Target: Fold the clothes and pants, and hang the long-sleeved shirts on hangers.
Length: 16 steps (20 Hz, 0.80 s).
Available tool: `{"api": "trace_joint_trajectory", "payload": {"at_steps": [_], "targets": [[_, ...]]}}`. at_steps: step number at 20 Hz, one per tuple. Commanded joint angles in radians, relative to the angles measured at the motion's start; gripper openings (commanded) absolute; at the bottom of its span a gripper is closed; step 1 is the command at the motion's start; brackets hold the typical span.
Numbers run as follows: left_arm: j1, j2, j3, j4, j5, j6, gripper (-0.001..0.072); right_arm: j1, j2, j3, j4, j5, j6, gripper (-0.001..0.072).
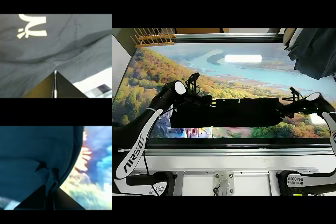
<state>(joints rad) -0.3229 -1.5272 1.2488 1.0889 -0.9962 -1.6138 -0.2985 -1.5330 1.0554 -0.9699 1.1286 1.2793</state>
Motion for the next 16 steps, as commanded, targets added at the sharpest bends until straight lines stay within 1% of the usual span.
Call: {"api": "trace_joint_trajectory", "payload": {"at_steps": [1,5,9,12,16], "targets": [[-0.047,-0.116,0.100,-0.105,0.009,0.034,0.0008,0.000,0.064,0.160,-0.200,0.174,0.114,0.0012],[-0.164,-0.300,0.291,-0.121,0.011,0.036,0.0008,0.071,0.100,0.369,-0.228,0.330,0.163,0.0012],[-0.232,-0.452,0.443,-0.122,-0.029,0.035,0.0008,0.169,0.108,0.535,-0.228,0.429,0.192,0.0012],[-0.261,-0.538,0.545,-0.122,-0.077,0.035,0.0008,0.246,0.108,0.618,-0.228,0.452,0.204,0.0012],[-0.280,-0.595,0.613,-0.121,-0.107,0.034,0.0008,0.335,0.108,0.683,-0.227,0.452,0.218,0.0012]]}}
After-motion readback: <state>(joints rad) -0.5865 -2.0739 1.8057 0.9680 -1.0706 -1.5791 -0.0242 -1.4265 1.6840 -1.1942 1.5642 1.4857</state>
